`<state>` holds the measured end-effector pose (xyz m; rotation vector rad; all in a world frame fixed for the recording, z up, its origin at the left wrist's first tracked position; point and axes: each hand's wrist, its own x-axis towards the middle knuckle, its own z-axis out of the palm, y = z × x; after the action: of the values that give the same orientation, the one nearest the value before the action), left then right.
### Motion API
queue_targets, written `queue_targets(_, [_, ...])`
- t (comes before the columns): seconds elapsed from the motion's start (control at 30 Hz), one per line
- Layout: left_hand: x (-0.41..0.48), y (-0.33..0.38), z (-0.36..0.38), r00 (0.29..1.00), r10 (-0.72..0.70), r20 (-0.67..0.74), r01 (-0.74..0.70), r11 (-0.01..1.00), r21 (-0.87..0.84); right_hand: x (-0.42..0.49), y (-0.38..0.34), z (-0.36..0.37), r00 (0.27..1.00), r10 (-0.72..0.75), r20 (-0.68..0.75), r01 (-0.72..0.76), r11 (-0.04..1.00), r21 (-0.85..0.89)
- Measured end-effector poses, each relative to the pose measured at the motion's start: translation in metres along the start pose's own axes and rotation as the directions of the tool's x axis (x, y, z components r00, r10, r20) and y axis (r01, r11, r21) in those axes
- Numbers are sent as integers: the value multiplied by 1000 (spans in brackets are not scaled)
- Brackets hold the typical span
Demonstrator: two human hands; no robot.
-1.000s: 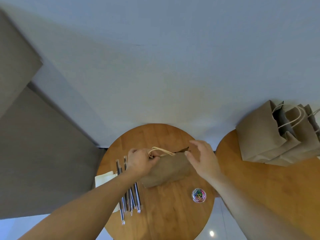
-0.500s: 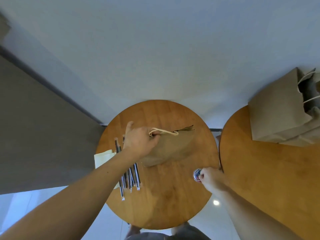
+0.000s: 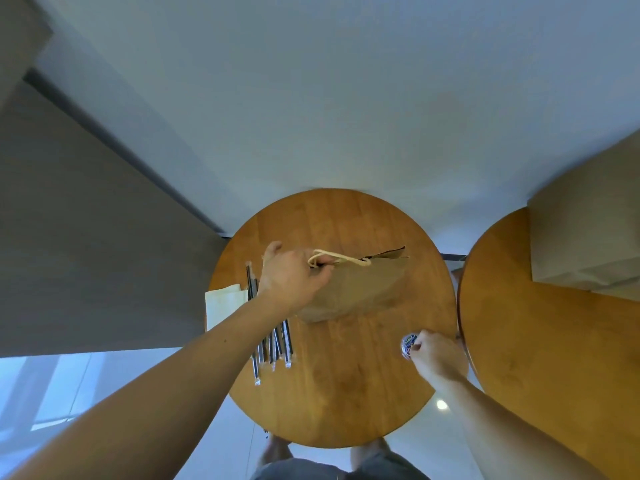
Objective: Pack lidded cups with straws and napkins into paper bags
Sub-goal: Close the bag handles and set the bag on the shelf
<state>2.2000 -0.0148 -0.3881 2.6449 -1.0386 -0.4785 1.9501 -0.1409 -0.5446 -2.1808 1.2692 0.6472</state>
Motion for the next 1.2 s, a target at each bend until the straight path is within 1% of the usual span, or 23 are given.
queue_targets(0.03, [0, 0, -1, 1000, -3, 7, 3, 1000, 7, -5, -3, -4, 1000, -5, -16, 5, 1000, 6])
queue_targets(0.07, [-1, 1, -2, 1000, -7, 14, 6, 1000, 7, -9, -4, -8, 998, -13, -69, 16, 999, 37])
queue_targets(0.13, [-2, 1, -5, 1000, -5, 24, 6, 1000, -13, -9, -5, -11, 991, -20, -132, 39, 989, 141])
queue_targets(0.2, [-2, 1, -6, 1000, 3, 31, -2, 999, -34, -16, -15, -19, 986, -86, -145, 121, 959, 256])
queue_targets(0.27, [0, 0, -7, 999, 1, 40, 1, 999, -44, -24, -32, -30, 968, -189, -167, 233, 925, 300])
queue_targets(0.33, [2, 0, -7, 999, -8, 49, 11, 998, -58, -30, -53, -45, 935, -294, -199, 350, 859, 374])
queue_targets(0.4, [4, -1, -8, 999, -6, 41, 10, 995, -95, -38, -76, -61, 880, -391, -269, 473, 772, 424])
queue_targets(0.43, [5, -1, -10, 999, -3, 43, 7, 994, -108, -43, -90, -70, 858, -417, -300, 512, 736, 442])
queue_targets(0.47, [6, -1, -11, 999, -1, 54, 8, 993, -117, -47, -101, -78, 848, -427, -315, 530, 702, 476])
queue_targets(0.57, [6, -1, -17, 995, 9, 99, 5, 991, -134, -52, -130, -97, 848, -416, -329, 528, 607, 595])
queue_targets(0.67, [3, 2, -23, 997, 18, 70, -8, 991, -132, -54, -148, -108, 861, -384, -332, 501, 540, 676])
queue_targets(0.77, [2, 3, -25, 997, 4, 73, 6, 990, -138, -55, -156, -111, 880, -360, -311, 468, 538, 701])
queue_targets(0.93, [3, 1, -25, 989, 18, 144, 2, 990, -142, -56, -162, -113, 895, -324, -307, 441, 539, 718])
queue_targets(1.13, [6, -2, -23, 988, 46, 145, -27, 991, -129, -57, -164, -118, 875, -335, -350, 484, 622, 616])
queue_targets(1.2, [7, -3, -21, 989, 48, 141, -28, 990, -141, -59, -164, -121, 837, -367, -406, 541, 671, 508])
